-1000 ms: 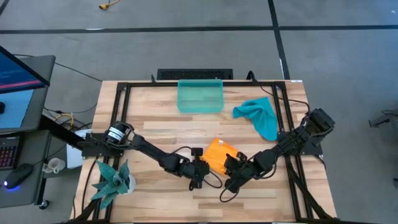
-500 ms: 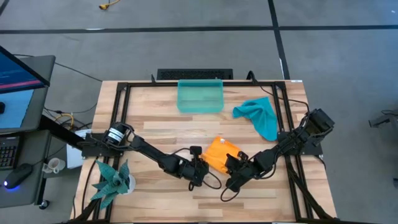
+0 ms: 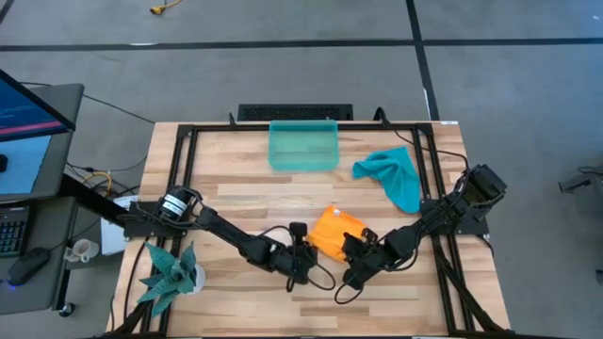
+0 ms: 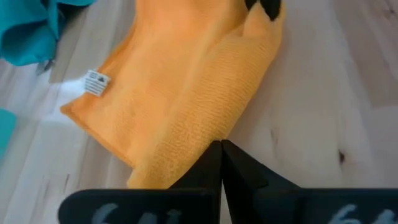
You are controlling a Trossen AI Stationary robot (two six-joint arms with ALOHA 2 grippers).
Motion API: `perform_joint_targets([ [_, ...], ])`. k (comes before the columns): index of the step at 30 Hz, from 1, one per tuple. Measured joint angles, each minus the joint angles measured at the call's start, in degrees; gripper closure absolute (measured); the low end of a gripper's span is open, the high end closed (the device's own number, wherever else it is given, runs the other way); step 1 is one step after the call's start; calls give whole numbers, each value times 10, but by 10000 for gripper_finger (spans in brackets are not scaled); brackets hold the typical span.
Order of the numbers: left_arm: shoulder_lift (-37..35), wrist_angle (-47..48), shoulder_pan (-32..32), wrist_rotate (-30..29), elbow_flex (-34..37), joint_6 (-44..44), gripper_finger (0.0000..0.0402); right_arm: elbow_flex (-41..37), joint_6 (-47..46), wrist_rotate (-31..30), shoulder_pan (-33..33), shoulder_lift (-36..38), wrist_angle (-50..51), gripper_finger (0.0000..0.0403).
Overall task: Roll microfiber towels into tight, uniform cylinder then place into a basket
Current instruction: Roll the yellow microfiber cloth on the table
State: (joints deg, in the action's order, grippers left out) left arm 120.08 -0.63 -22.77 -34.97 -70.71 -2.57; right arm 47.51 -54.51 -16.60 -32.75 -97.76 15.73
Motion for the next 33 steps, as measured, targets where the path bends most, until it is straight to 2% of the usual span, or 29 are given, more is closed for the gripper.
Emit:
perform_joint_targets([
  [8, -5, 2, -8, -12, 0, 27, 401, 0, -1, 0, -1, 0, 2, 391],
  [13, -43, 29, -26, -58, 0, 38, 401, 0, 2, 0, -7, 0, 8, 391],
  [18, -80, 60, -37, -60, -1, 31, 401, 0, 9, 0, -19, 0, 15, 391],
  [25, -84, 63, -39, 3, -1, 45, 386, 1, 63, -2, -51, 0, 29, 391],
  [33, -82, 61, -36, 74, -1, -1, 300, 0, 70, -2, -89, 0, 26, 390],
])
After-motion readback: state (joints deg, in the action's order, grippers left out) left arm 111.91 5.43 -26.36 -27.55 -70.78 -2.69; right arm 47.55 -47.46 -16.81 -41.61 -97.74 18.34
